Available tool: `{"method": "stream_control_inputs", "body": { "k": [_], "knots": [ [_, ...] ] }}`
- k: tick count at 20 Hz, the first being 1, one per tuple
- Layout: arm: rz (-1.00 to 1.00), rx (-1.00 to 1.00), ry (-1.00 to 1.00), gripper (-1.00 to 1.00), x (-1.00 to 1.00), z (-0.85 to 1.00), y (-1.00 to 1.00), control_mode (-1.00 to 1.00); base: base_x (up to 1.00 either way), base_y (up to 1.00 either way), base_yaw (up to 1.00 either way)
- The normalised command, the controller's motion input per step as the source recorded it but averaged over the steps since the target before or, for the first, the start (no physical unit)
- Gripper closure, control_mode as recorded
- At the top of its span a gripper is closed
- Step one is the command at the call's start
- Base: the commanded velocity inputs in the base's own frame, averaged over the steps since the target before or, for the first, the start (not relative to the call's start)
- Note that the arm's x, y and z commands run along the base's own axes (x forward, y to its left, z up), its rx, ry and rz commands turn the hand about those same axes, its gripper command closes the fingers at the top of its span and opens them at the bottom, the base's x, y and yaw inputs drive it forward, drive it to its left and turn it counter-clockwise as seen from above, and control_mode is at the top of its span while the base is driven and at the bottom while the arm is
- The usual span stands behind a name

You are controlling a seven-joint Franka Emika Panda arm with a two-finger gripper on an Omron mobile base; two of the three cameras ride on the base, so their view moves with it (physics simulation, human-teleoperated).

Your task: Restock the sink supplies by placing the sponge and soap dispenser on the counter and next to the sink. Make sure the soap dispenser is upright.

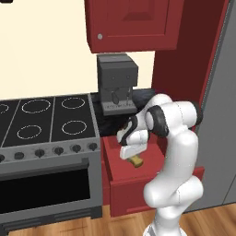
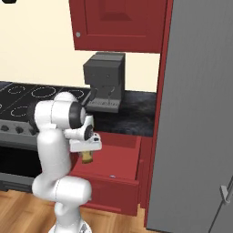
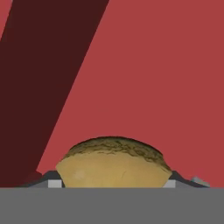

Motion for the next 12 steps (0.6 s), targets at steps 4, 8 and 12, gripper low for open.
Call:
{"method": "stream_control_inputs", "body": {
  "k": [4, 8, 12],
  "knots": [
    [0.00, 0.00, -0.14, 1.00, -0.69, 1.00, -0.10, -1.00, 0.00, 0.00, 0.00],
    [0.00, -0.01, -0.13, 1.00, -0.70, 1.00, 0.03, -1.00, 0.00, 0.00, 0.00],
    [0.00, -0.01, -0.04, 1.00, -0.46, 0.97, 0.01, -1.00, 0.00, 0.00, 0.00]
  ]
}}
